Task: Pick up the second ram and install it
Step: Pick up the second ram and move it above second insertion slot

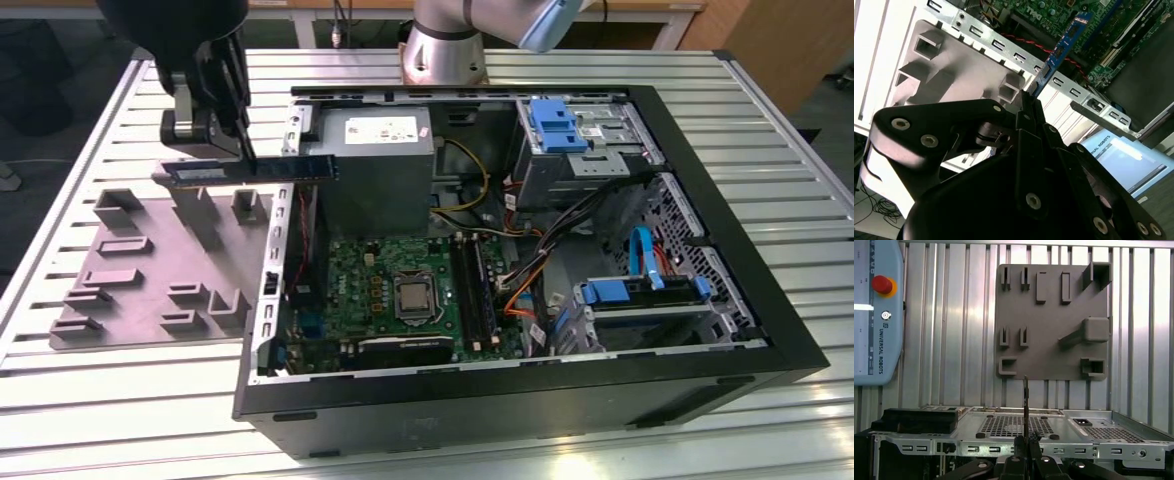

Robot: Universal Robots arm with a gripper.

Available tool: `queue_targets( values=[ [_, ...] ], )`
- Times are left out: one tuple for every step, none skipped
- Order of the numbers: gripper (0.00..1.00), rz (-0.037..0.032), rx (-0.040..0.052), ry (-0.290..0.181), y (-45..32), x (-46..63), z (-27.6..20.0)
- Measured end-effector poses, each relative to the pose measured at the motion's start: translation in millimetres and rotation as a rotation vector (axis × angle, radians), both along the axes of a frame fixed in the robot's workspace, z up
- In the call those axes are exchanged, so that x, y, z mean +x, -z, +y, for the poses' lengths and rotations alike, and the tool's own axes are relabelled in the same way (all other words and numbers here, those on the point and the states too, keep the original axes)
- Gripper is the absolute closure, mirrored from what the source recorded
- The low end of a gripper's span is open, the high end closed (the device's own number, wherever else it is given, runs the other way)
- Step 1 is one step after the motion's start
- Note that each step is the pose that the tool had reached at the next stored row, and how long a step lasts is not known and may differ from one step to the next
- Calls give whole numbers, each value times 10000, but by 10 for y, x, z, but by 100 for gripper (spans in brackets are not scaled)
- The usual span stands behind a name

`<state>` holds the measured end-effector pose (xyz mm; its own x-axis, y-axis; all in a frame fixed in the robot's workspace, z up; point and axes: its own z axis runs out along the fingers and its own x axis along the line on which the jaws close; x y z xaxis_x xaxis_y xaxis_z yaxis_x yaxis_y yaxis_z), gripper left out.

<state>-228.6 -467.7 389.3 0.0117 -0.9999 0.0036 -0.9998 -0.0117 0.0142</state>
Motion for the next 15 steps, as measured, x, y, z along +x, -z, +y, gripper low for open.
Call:
queue_targets(
  values=[
    [86, 0, 0, 1, 0, 5, 0],
    [86, 0, 1, 0, 0, 11, 0],
    [86, 0, 1, 0, 0, 16, 0],
    [86, -1, 1, 0, 0, 22, 0],
    [86, -1, 1, 0, 1, 28, 0],
    [86, 0, 0, 0, 0, 34, 0],
    [86, 0, 0, 0, 0, 39, 0],
    [86, 0, 0, 0, 0, 45, 0],
    [86, 0, 0, 0, 0, 51, 0],
    [86, 0, 0, 0, 0, 57, 0],
    [86, -1, 0, 0, 0, 63, 0],
    [86, -1, 1, 0, 0, 69, 0],
    [86, 0, 0, 0, 0, 74, 0],
    [86, -1, 1, 0, 0, 80, 0],
    [86, -1, 1, 1, 0, 87, 0]
  ],
)
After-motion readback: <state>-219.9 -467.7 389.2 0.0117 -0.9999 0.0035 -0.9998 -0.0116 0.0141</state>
